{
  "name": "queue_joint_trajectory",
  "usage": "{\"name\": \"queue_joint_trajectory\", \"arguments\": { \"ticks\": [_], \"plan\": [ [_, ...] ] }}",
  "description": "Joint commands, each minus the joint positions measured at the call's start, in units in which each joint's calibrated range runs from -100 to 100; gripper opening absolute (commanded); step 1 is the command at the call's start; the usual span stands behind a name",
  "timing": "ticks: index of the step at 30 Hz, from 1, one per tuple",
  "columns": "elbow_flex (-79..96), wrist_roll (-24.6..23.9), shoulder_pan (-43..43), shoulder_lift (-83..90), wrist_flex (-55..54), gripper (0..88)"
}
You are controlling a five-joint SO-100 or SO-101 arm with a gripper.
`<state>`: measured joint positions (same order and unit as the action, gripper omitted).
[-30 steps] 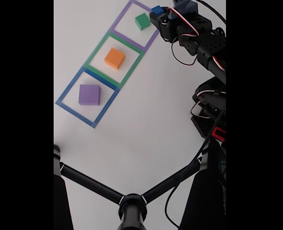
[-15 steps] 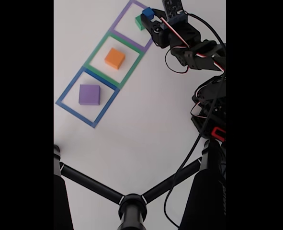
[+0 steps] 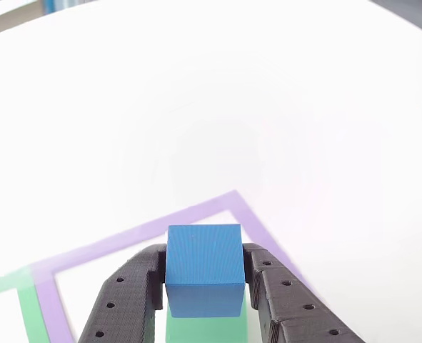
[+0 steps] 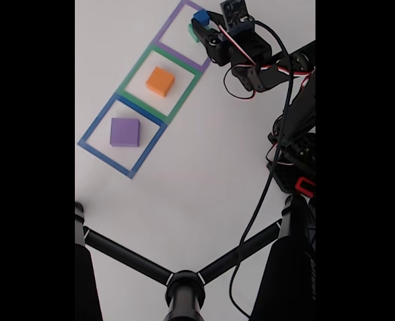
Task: Tower of hanoi
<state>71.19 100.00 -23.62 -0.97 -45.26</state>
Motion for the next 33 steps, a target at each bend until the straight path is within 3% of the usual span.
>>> {"name": "queue_joint_trajectory", "arguments": {
  "ticks": [1, 33],
  "plan": [
    [-2.28, 0.00, -0.45, -0.77, -1.70, 3.9],
    [-5.65, 0.00, -0.73, -8.27, -5.26, 5.7]
  ]
}}
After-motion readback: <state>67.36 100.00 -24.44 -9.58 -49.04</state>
